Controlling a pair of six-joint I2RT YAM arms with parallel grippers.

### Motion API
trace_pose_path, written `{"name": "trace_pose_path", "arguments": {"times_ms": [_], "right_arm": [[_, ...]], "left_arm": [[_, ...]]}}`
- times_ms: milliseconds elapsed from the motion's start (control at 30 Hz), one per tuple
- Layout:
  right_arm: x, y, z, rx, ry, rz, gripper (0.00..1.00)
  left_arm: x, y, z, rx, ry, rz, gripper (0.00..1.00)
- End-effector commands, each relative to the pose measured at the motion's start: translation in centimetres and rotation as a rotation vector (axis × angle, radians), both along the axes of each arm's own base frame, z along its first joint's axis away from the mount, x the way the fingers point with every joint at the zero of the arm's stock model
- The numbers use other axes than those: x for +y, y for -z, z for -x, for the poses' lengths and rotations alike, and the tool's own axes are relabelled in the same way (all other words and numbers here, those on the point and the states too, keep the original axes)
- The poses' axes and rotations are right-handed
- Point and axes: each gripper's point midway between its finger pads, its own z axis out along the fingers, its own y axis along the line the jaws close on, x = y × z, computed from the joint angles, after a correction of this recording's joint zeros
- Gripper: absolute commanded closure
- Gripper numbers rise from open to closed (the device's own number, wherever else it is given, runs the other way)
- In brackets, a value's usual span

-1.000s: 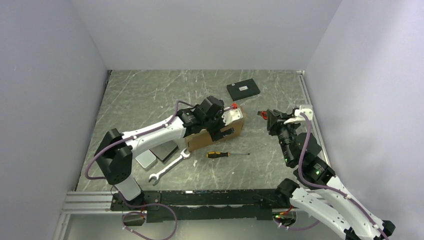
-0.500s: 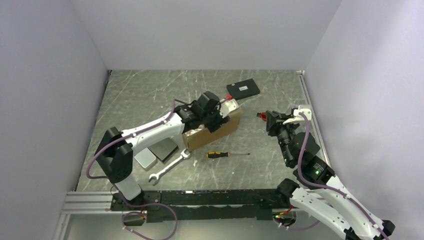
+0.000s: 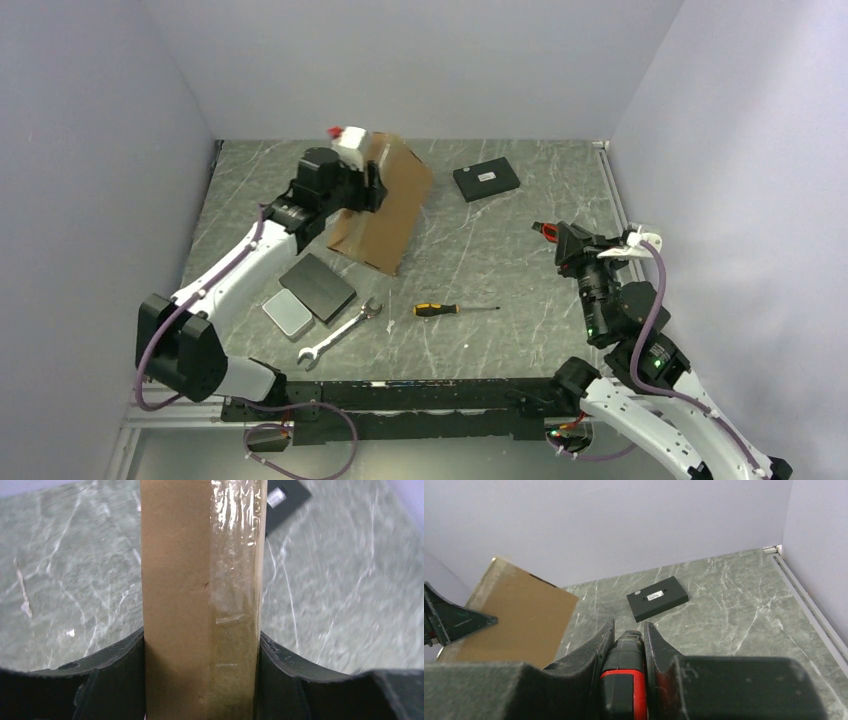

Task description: Unpack the express box

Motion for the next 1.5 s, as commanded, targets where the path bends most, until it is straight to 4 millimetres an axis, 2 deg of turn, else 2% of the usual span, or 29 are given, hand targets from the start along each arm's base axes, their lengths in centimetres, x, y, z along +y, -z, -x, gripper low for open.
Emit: {"name": "trace_pose_path", "arguments": {"times_ms": [0, 67, 200, 300, 433, 467, 667, 733, 833, 900, 1000, 1033, 1133, 1167, 1200, 1300, 1367, 1467], "right_arm": [[-0.8, -2.1, 0.6, -0.029, 0.018, -0.065, 1.0], [-0.7, -1.6, 0.7, -0.026, 0.006, -0.054, 1.0], [-0.8, -2.0, 0.9, -0.037, 0.0, -0.064, 1.0], [-0.2, -1.8, 1.0, -0.031, -0.03, -0.08, 1.0], [0.7, -0.6, 0.9, -0.027, -0.069, -0.084, 1.0], [0.8, -0.6, 0.8, -0.027, -0.07, -0.087, 1.0], [0.9, -0.7, 1.1, -0.022, -0.085, -0.104, 1.0], [1.1, -0.3, 1.3, -0.022, -0.102, -0.121, 1.0], [0.9, 0.0, 1.5, -0.021, -0.102, -0.109, 1.0], [0.4, -0.5, 1.5, -0.023, -0.083, -0.09, 1.0], [0.1, -0.8, 1.6, -0.027, -0.073, -0.094, 1.0], [0.2, -0.6, 1.7, -0.029, -0.078, -0.107, 1.0], [1.0, -0.5, 1.6, -0.054, -0.112, -0.135, 1.0], [1.3, -0.5, 1.4, -0.059, -0.119, -0.128, 1.0], [1.7, -0.5, 1.1, -0.054, -0.125, -0.116, 1.0], [2.6, -0.8, 0.2, -0.03, -0.131, -0.069, 1.0], [3.4, -0.3, -0.4, -0.019, -0.141, -0.052, 1.0], [4.7, 0.8, -0.9, -0.016, -0.179, -0.082, 1.0]], "left_arm": [[3.2, -4.7, -2.1, -0.001, -0.247, 0.407, 0.4], [4.6, -4.5, -2.7, 0.048, -0.327, 0.568, 0.4], [5.9, -4.3, -2.9, 0.107, -0.437, 0.875, 0.38], [5.8, -2.4, -3.2, 0.213, -0.532, 1.075, 0.37], [3.1, 1.0, -3.0, 0.299, -0.599, 1.249, 0.35], [2.8, 2.0, -3.1, 0.297, -0.65, 1.273, 0.34], [-2.0, 7.6, -2.1, 0.348, -0.839, 1.341, 0.24], [-3.7, 9.0, -1.9, 0.359, -0.84, 1.38, 0.18], [-6.2, 9.6, -1.3, 0.384, -0.774, 1.423, 0.12], [-6.7, 9.7, -0.2, 0.391, -0.74, 1.367, 0.01], [-5.8, 11.2, 2.1, 0.453, -0.789, 1.122, 0.0], [-4.6, 13.2, 3.8, 0.509, -0.863, 0.95, 0.0], [-1.1, 13.7, 7.0, 0.589, -1.012, 0.637, 0.01], [-0.4, 13.3, 7.9, 0.642, -1.068, 0.572, 0.0], [0.5, 13.8, 9.1, 0.708, -1.107, 0.488, 0.0], [1.6, 14.8, 12.2, 0.903, -1.111, 0.284, 0.0], [2.8, 14.7, 13.5, 0.911, -1.084, 0.161, 0.0], [5.9, 12.9, 14.3, 0.798, -1.072, 0.096, 0.01]]}}
